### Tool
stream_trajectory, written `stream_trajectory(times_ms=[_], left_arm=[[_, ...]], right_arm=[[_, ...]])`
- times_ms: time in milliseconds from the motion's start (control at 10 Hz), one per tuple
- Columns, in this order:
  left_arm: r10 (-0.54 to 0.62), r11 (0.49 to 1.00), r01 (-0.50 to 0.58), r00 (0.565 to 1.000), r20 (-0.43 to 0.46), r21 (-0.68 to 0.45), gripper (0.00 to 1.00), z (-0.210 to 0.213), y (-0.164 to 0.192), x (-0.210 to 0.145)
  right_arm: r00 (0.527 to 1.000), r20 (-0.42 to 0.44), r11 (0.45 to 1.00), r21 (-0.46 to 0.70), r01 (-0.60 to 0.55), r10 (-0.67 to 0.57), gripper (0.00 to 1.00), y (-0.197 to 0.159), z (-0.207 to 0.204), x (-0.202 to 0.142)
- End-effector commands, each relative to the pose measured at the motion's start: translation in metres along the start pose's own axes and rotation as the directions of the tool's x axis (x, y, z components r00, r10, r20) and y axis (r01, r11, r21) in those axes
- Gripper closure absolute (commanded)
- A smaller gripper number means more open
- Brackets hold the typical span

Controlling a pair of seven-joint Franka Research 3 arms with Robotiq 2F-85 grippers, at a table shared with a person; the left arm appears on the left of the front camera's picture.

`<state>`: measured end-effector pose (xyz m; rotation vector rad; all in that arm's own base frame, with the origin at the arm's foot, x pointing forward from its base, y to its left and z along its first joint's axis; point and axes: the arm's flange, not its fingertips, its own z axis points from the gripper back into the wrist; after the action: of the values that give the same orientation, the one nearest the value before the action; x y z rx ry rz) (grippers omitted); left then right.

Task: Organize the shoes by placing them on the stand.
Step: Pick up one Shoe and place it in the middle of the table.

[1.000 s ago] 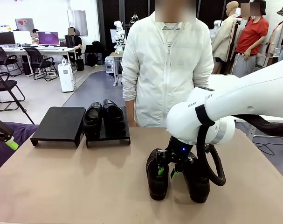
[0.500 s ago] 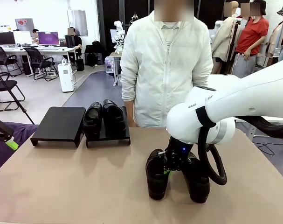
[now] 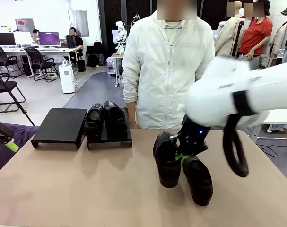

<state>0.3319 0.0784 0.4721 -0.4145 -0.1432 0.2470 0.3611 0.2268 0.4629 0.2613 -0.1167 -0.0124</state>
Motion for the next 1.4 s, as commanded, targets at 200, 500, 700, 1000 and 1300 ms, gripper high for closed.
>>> stream_trajectory(times_ms=[200, 500, 700, 1000, 1300], left_arm=[[0.009, 1.0, -0.009, 1.0, 0.008, 0.008, 0.0, 0.0, 0.0, -0.001], [0.009, 1.0, -0.009, 1.0, 0.008, 0.008, 0.0, 0.0, 0.0, -0.001], [0.009, 1.0, -0.009, 1.0, 0.008, 0.008, 0.0, 0.0, 0.0, -0.001], [0.009, 1.0, -0.009, 1.0, 0.008, 0.008, 0.0, 0.0, 0.0, -0.001], [0.009, 1.0, -0.009, 1.0, 0.008, 0.008, 0.0, 0.0, 0.0, -0.001]], right_arm=[[0.99, -0.019, 0.99, -0.014, -0.138, 0.138, 1.0, -0.028, 0.027, -0.042], [0.998, 0.004, 0.998, -0.029, -0.063, 0.063, 1.0, -0.018, 0.038, -0.052], [0.947, 0.09, 0.944, 0.086, -0.317, 0.309, 1.0, 0.067, 0.022, -0.066], [0.964, 0.086, 0.95, 0.169, -0.262, 0.25, 1.0, 0.166, -0.036, -0.064], [0.988, 0.062, 0.975, 0.167, -0.147, 0.139, 1.0, 0.202, -0.096, -0.044]])
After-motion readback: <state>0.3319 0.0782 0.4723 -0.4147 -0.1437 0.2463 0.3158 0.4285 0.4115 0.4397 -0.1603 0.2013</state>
